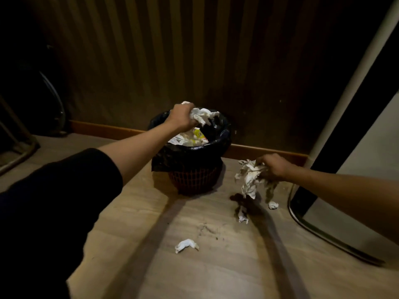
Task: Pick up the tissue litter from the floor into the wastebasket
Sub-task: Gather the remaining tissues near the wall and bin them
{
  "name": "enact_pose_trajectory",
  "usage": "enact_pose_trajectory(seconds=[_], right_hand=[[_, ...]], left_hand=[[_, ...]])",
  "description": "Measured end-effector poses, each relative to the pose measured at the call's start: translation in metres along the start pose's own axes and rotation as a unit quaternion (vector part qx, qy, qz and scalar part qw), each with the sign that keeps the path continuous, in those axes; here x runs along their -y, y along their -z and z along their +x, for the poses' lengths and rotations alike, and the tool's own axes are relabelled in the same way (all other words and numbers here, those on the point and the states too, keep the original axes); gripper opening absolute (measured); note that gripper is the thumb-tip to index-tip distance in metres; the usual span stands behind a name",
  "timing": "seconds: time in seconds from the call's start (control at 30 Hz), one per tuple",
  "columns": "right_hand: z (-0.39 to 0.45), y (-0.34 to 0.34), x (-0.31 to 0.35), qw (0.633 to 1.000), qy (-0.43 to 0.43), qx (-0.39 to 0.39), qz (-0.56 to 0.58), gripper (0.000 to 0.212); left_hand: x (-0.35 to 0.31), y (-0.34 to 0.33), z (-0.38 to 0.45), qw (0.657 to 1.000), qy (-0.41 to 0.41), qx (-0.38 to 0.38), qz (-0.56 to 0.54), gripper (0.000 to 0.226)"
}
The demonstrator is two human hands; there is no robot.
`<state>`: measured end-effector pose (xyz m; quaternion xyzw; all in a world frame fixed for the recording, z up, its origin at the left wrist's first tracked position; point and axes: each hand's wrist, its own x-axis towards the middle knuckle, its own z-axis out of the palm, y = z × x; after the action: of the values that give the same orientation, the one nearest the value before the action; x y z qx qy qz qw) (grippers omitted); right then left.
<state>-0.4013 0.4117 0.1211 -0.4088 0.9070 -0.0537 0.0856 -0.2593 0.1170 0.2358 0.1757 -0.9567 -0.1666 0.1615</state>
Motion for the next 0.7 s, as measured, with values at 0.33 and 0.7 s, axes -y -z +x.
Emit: enact_pose_trajectory(seconds=[0.33,0.7], right_hand=[[0.018,0.046,0.036,0.946,-0.132,-0.114,0.273,0.045],[0.073,0.141,0.130,0.895,-0.017,-0.241,0.375,0.039]], left_hand=[[0.028,0.007,0.003,0.990,0.087,0.043,-0.097,0.063],[0.071,0.030,-0.042,0.983,0.115,0.055,-0.128,0.017]])
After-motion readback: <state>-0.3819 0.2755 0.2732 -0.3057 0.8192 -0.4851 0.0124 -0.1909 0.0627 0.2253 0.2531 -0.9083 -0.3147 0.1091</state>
